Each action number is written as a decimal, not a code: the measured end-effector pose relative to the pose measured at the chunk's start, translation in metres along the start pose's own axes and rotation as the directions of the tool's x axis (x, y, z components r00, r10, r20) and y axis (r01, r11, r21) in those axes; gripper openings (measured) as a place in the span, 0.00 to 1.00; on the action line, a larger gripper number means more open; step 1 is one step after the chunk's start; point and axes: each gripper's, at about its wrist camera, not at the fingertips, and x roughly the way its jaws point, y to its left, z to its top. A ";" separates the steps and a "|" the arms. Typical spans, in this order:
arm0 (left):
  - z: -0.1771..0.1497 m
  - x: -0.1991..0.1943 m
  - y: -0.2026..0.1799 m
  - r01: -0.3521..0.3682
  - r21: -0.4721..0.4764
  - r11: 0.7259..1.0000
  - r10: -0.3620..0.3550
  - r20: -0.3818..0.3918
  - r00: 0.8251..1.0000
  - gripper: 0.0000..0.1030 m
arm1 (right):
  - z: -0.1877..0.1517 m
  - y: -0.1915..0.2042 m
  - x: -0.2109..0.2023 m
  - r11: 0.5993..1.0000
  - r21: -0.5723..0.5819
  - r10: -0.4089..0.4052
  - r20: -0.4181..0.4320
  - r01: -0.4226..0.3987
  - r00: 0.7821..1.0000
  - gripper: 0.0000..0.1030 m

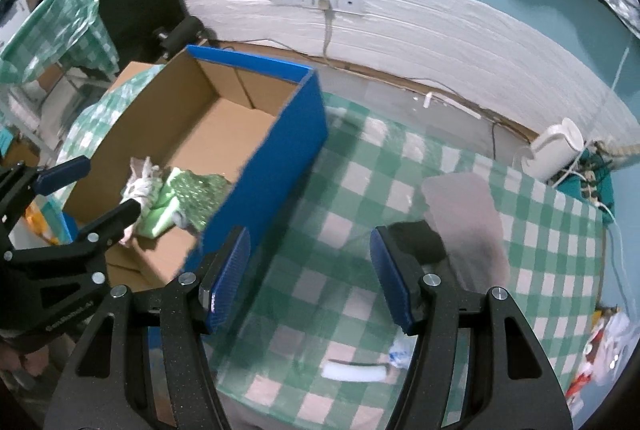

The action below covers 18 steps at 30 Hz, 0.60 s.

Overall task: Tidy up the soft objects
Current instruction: 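Open the left tool over the box while the right drops the green scrubber in, then move the right tool back to the table and grasp the second white bag bundle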

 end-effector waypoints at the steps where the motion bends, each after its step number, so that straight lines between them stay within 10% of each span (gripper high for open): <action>1: 0.001 -0.001 -0.004 0.003 0.005 1.000 -0.003 0.000 1.000 0.65 | -0.002 -0.005 -0.001 1.000 0.008 -0.002 0.001 0.002 1.000 0.61; 18: 0.005 -0.010 -0.063 0.052 0.100 0.994 -0.052 0.000 0.999 0.65 | -0.038 -0.065 -0.023 0.995 0.090 -0.042 0.011 0.041 0.999 0.61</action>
